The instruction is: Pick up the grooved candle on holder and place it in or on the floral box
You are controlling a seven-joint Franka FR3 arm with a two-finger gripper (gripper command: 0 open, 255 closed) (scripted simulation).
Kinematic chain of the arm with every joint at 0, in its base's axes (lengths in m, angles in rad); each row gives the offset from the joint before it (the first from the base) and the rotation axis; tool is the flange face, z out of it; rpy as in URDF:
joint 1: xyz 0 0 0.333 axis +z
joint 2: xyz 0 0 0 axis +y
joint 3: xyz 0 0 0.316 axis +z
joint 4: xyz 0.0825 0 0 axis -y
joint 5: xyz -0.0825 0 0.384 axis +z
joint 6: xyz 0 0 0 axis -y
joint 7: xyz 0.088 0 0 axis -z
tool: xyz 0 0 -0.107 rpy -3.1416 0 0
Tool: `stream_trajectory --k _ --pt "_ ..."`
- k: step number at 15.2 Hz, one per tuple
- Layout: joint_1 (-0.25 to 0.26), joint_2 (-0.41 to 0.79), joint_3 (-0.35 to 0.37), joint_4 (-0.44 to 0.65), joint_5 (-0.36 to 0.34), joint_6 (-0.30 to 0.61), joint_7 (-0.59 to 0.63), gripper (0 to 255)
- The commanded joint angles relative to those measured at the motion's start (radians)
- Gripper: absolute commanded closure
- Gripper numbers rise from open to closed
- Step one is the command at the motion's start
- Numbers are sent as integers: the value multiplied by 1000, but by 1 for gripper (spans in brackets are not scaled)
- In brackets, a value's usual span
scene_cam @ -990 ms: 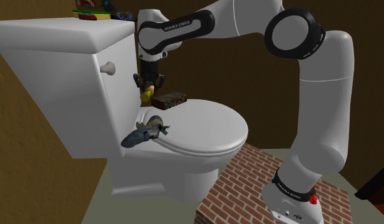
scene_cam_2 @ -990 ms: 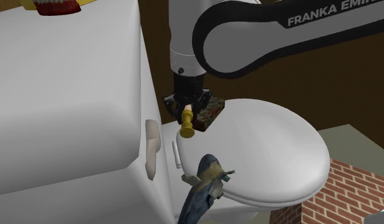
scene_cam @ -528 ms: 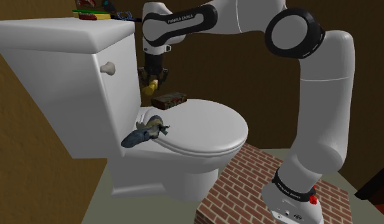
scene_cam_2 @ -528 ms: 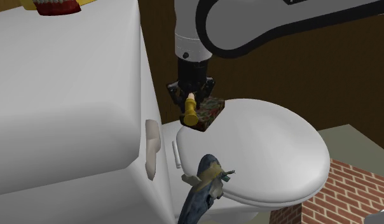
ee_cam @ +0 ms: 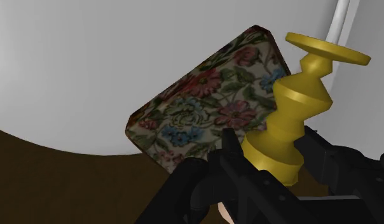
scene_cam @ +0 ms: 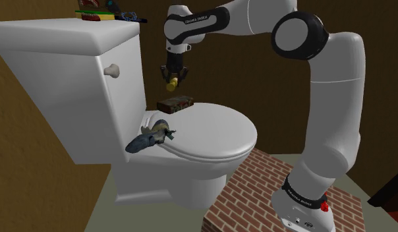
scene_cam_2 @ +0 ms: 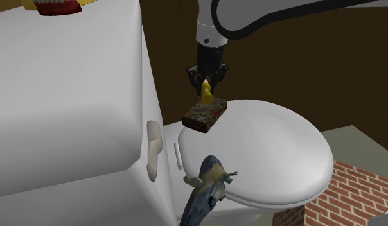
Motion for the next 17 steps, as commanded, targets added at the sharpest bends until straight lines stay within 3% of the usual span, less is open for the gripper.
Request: stream_trajectory --k 1,17 --pt "-34 15 -14 27 7 -12 -51 255" --pt "-35 52 -16 -101 2 153 -49 255"
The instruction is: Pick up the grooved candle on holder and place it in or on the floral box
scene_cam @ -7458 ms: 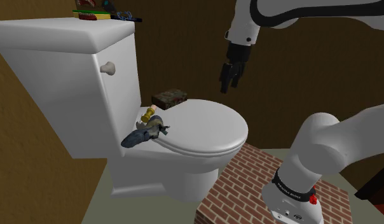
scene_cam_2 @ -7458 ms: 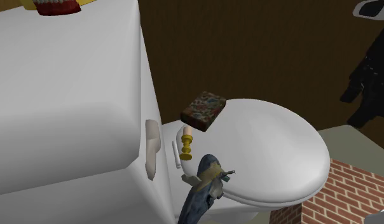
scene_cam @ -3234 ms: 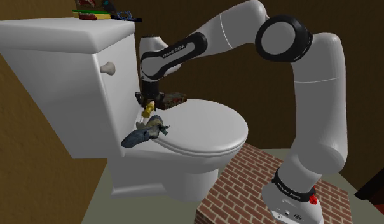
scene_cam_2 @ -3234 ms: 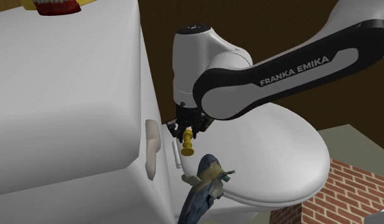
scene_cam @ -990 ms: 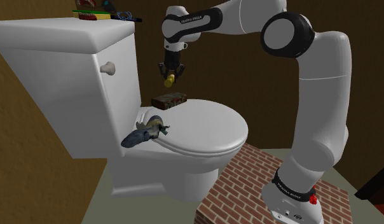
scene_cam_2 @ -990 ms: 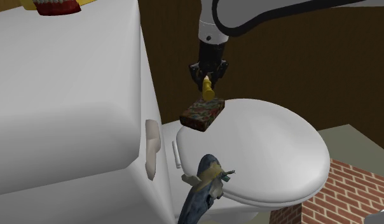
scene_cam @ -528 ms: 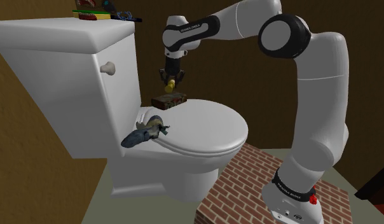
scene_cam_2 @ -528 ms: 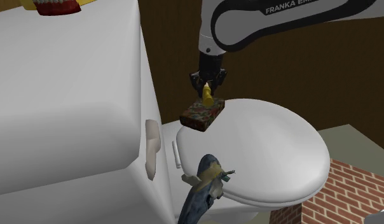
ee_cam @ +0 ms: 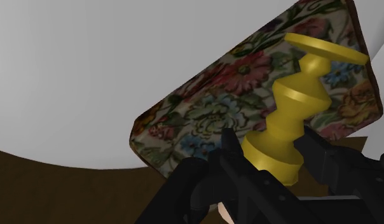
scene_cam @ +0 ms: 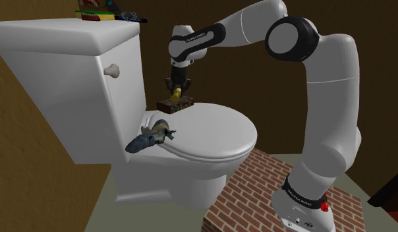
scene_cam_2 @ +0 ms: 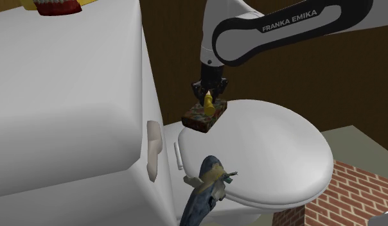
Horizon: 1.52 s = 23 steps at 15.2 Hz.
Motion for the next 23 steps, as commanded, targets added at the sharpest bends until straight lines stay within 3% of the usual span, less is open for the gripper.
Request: stream_trajectory --k 1,5,6,11,15,23 --pt "0 0 0 -2 0 3 0 255" --pt "0 0 0 -2 0 3 0 255" --pt "0 0 0 -2 0 3 0 0" --pt "0 0 0 -2 0 3 0 0" --pt "-2 -39 2 66 5 -105 -4 0" --pt "-2 -39 2 66 5 -105 -4 0"
